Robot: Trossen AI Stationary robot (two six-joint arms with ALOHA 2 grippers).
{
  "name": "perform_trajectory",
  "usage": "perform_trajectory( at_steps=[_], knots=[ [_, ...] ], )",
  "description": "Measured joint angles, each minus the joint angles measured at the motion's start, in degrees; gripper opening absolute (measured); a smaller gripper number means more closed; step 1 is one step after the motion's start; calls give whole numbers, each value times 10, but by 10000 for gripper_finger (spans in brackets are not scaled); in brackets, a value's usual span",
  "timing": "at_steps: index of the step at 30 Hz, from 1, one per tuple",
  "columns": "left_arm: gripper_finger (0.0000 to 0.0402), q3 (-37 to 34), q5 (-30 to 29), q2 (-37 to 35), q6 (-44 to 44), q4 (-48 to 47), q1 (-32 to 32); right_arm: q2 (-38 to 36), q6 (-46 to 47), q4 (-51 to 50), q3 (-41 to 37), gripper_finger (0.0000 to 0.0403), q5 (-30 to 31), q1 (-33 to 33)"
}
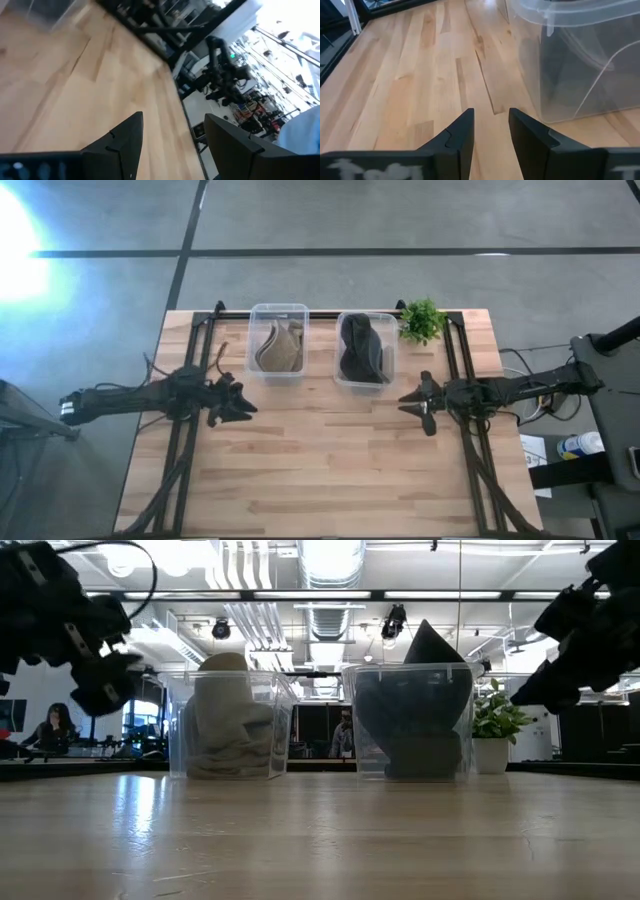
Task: Pick & Place hat
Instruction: Return to Home Position
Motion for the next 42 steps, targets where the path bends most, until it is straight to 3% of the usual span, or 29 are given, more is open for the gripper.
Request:
perform_trajectory(
  at_steps=[8,12,14,17,19,21,26,42],
  knots=[
    [204,2,-18,-142,15,-7,-4,2,0,2,6,109,0,0],
    [204,-2,-23,-148,42,23,-10,2,0,2,6,111,0,0],
    [204,-2,-15,-148,106,14,-22,2,0,2,6,114,0,0],
    [204,-3,-22,-148,275,2,-42,2,0,2,6,117,0,0],
    [204,-3,-49,-148,381,-1,-53,2,0,1,5,120,0,0],
    [204,-3,-83,-148,418,-3,-60,2,0,1,5,121,0,0],
    [204,-3,-152,-148,422,-12,-65,2,0,1,5,123,0,0],
    [204,-3,-153,-146,329,-11,-65,2,0,1,5,113,0,0]
  ],
)
